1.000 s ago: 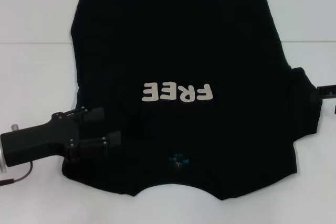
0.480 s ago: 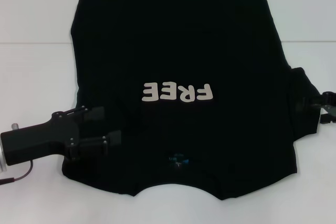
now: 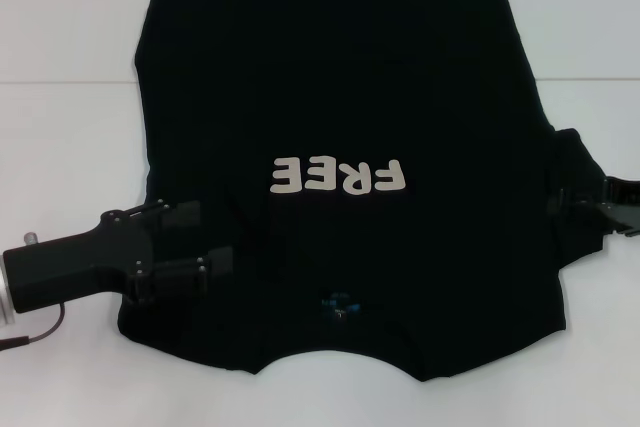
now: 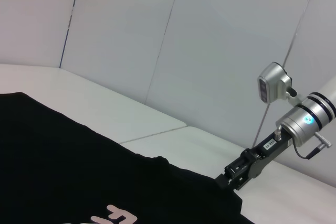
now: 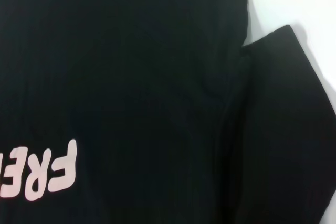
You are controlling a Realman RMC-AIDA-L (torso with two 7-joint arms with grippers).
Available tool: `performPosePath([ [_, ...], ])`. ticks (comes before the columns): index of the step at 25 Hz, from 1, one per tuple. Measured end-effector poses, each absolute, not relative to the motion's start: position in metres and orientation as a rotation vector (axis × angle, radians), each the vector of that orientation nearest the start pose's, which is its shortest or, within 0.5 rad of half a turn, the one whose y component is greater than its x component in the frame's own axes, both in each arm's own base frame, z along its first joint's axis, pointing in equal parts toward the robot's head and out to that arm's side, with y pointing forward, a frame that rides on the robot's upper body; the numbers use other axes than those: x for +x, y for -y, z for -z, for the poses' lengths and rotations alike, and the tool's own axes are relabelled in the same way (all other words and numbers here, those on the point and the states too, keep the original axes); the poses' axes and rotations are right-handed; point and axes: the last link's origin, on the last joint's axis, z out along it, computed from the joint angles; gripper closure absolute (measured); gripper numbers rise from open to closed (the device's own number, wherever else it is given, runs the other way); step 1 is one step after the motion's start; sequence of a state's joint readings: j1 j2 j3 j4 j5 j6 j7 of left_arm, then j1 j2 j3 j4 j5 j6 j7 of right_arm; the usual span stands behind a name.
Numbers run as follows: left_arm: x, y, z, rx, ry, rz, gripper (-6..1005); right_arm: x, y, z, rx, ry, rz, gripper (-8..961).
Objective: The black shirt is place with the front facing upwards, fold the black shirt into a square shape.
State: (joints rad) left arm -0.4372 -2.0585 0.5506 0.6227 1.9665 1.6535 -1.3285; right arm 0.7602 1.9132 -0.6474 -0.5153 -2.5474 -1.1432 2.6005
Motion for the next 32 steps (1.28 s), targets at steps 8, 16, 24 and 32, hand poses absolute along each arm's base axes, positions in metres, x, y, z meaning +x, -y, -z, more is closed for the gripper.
performPosePath([
  [8,-0.293,-0.301,-0.022,-2.587,0.709,0.849,91,0.313,-0.413,-0.045,-1.899,-1.798,-0.135,253],
  [16,-0.294,-0.3,-0.023,-2.582,0.714,0.857,90,0.316,-0.414,-0.045,-1.889,-1.767,-0.102,428],
  [24,-0.293,-0.301,-0.022,-2.587,0.712,0.855,90,0.316,-0.416,-0.047,-1.884,-1.752,-0.102,761],
  [32,-0.292,-0.303,-0.023,-2.589,0.707,0.85,91,0.328,-0.414,-0.065,-1.801,-1.747,-0.179,909],
])
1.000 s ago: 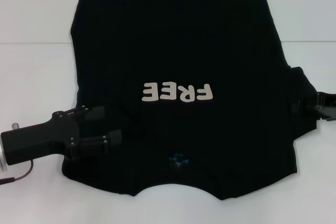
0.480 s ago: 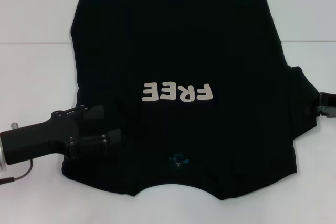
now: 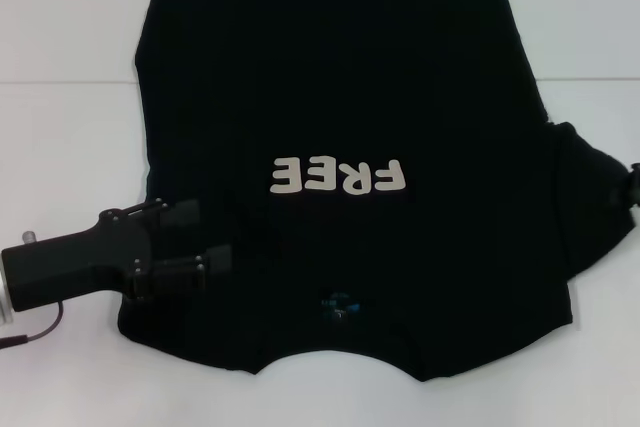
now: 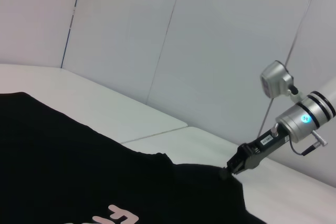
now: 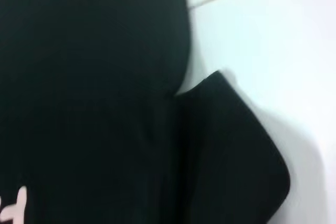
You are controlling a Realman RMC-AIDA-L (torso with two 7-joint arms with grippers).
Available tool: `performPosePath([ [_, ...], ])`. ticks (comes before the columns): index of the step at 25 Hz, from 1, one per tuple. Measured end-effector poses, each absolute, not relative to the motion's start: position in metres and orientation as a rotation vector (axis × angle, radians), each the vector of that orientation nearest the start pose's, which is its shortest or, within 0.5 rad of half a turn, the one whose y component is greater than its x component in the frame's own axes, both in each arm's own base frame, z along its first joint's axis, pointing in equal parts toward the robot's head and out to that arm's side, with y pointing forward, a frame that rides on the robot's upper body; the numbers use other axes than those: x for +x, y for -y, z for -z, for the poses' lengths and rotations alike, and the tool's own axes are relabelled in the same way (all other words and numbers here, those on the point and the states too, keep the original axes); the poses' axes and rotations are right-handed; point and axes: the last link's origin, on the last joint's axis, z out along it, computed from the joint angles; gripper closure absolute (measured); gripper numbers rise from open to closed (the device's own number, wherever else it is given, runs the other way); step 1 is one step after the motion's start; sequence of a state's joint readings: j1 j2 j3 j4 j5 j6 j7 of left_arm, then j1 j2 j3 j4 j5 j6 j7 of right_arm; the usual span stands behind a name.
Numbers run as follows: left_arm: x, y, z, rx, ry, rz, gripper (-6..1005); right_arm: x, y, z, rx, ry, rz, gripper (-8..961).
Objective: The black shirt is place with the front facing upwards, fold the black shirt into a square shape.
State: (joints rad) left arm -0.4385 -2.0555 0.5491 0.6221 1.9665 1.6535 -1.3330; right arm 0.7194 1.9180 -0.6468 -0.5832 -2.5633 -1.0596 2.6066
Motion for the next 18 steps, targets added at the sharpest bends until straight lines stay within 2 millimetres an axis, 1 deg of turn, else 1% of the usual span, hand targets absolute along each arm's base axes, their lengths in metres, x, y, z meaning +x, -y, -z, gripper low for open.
performPosePath([
  [4,-0.293,-0.303,-0.024,-2.588,0.706,0.847,91,0.335,-0.409,-0.079,-1.757,-1.746,-0.229,911],
  [6,-0.293,-0.303,-0.024,-2.589,0.705,0.846,91,0.335,-0.408,-0.084,-1.75,-1.738,-0.241,911],
  [12,-0.292,-0.304,-0.025,-2.589,0.711,0.848,91,0.328,-0.412,-0.101,-1.751,-1.694,-0.263,912],
  [15,-0.292,-0.304,-0.025,-2.589,0.712,0.848,90,0.319,-0.417,-0.1,-1.786,-1.675,-0.258,912],
  [16,-0.292,-0.304,-0.025,-2.588,0.712,0.848,90,0.312,-0.42,-0.097,-1.816,-1.659,-0.248,912],
  [17,-0.292,-0.304,-0.025,-2.588,0.713,0.848,90,0.312,-0.42,-0.097,-1.816,-1.659,-0.248,912],
  [18,-0.293,-0.304,-0.025,-2.588,0.714,0.848,90,0.306,-0.423,-0.093,-1.837,-1.648,-0.24,911],
])
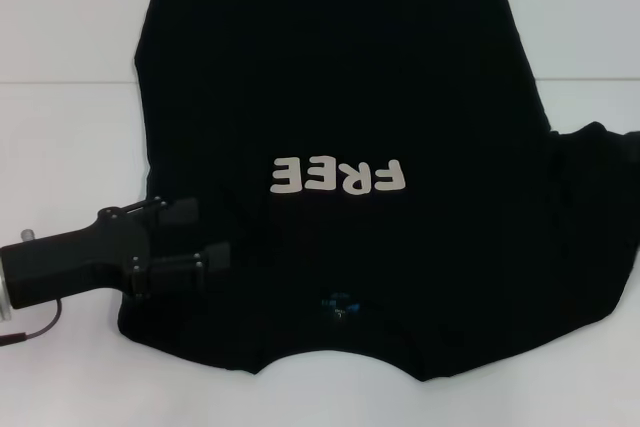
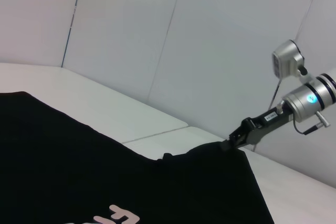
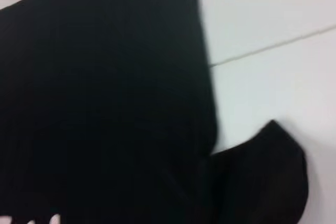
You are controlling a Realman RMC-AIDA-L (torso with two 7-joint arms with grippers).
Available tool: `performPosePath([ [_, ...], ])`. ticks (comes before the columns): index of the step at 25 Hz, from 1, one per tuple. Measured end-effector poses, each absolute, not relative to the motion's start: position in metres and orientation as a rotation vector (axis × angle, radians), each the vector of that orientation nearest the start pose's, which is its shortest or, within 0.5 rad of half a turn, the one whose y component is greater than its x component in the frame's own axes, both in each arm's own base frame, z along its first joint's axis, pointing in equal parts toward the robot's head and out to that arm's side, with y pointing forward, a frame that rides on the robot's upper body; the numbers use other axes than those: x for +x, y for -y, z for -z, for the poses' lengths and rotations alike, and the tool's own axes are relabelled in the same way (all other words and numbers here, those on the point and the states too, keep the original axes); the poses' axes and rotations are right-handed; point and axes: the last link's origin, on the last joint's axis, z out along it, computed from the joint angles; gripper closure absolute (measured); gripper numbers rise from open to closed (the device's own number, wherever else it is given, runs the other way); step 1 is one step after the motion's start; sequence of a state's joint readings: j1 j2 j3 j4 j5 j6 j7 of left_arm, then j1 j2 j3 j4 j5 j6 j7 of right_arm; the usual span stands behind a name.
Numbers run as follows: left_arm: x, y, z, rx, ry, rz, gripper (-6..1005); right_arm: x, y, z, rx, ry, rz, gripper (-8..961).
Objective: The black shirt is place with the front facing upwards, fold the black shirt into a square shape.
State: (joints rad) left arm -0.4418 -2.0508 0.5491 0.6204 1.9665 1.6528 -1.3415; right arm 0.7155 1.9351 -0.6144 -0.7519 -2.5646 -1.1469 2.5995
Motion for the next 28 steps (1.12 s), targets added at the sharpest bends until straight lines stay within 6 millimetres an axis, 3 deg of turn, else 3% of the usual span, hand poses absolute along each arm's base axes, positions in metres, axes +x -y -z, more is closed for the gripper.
performPosePath([
  [8,-0.292,-0.304,-0.023,-2.59,0.717,0.85,90,0.253,-0.441,-0.049,-2.051,-1.536,-0.13,906],
  [13,-0.293,-0.302,-0.022,-2.588,0.723,0.853,91,0.231,-0.444,-0.029,-2.13,-1.491,-0.099,902],
  [17,-0.294,-0.301,-0.022,-2.581,0.744,0.859,91,0.23,-0.441,-0.027,-2.152,-1.497,-0.135,775],
  [20,-0.295,-0.302,-0.025,-2.552,0.858,0.887,91,0.235,-0.433,-0.03,-2.19,-1.518,-0.249,695],
  [24,-0.302,-0.313,-0.043,-2.445,1.205,0.891,91,0.249,-0.409,-0.04,-2.291,-1.458,-0.543,599],
  [28,-0.313,-0.319,-0.068,-2.335,1.526,0.828,90,0.266,-0.373,-0.041,-2.45,-1.168,-0.773,477],
])
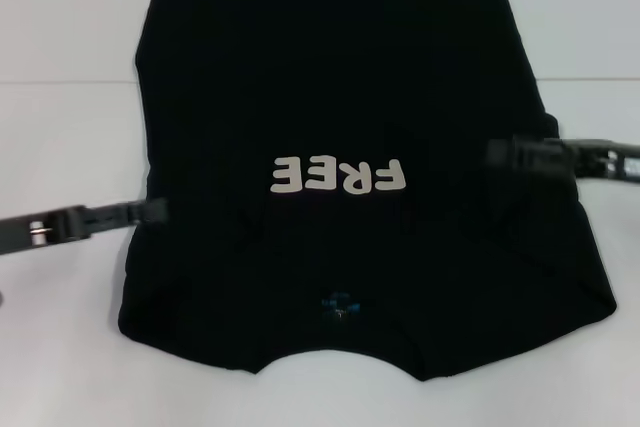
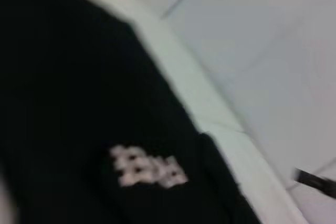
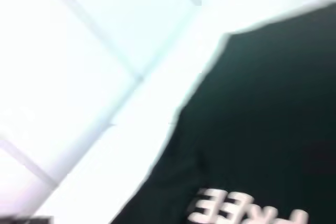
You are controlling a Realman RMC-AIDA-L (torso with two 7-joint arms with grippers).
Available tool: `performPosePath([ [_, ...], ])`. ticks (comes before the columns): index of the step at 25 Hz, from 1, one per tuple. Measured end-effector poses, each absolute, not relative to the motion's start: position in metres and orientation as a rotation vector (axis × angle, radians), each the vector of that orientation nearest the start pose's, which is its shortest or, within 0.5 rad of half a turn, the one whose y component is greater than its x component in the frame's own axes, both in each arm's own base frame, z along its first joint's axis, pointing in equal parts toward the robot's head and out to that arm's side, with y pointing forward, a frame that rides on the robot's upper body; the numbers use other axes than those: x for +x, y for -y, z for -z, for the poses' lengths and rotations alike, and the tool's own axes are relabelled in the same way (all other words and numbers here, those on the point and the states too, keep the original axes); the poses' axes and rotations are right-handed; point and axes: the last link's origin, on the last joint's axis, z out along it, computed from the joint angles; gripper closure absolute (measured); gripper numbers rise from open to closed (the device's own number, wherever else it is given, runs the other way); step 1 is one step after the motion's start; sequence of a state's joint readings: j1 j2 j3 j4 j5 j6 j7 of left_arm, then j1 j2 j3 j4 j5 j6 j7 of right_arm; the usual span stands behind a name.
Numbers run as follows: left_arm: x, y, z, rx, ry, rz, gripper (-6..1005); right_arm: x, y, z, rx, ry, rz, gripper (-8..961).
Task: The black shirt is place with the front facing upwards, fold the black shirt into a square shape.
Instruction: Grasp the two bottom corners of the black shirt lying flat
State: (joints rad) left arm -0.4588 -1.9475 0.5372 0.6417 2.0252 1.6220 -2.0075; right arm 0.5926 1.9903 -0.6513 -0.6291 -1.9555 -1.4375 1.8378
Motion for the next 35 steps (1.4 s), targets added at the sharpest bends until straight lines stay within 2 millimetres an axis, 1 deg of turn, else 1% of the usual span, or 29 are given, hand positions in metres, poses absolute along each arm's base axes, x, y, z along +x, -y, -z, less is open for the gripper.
performPosePath([
  [2,-0.319,-0.32,-0.078,-2.276,1.65,0.762,90,0.274,-0.357,-0.038,-2.496,-1.05,-0.813,378],
  [4,-0.325,-0.321,-0.085,-2.209,1.775,0.673,90,0.282,-0.343,-0.032,-2.528,-0.983,-0.821,279],
  [5,-0.329,-0.322,-0.087,-2.175,1.843,0.606,90,0.284,-0.339,-0.029,-2.538,-0.974,-0.814,234],
  [9,-0.336,-0.322,-0.085,-2.091,1.989,0.416,90,0.293,-0.325,-0.017,-2.57,-0.985,-0.787,53],
  [12,-0.337,-0.324,-0.078,-2.073,2.022,0.334,90,0.298,-0.32,-0.012,-2.582,-0.997,-0.762,30],
  [15,-0.333,-0.326,-0.07,-2.127,1.981,0.289,90,0.299,-0.318,-0.011,-2.585,-1.003,-0.758,8],
  [21,-0.326,-0.332,-0.052,-2.211,1.901,0.161,91,0.299,-0.316,-0.01,-2.589,-1.023,-0.766,9],
  [35,-0.327,-0.342,-0.041,-2.206,1.803,0.078,91,0.3,-0.312,-0.004,-2.613,-1.046,-0.757,9],
])
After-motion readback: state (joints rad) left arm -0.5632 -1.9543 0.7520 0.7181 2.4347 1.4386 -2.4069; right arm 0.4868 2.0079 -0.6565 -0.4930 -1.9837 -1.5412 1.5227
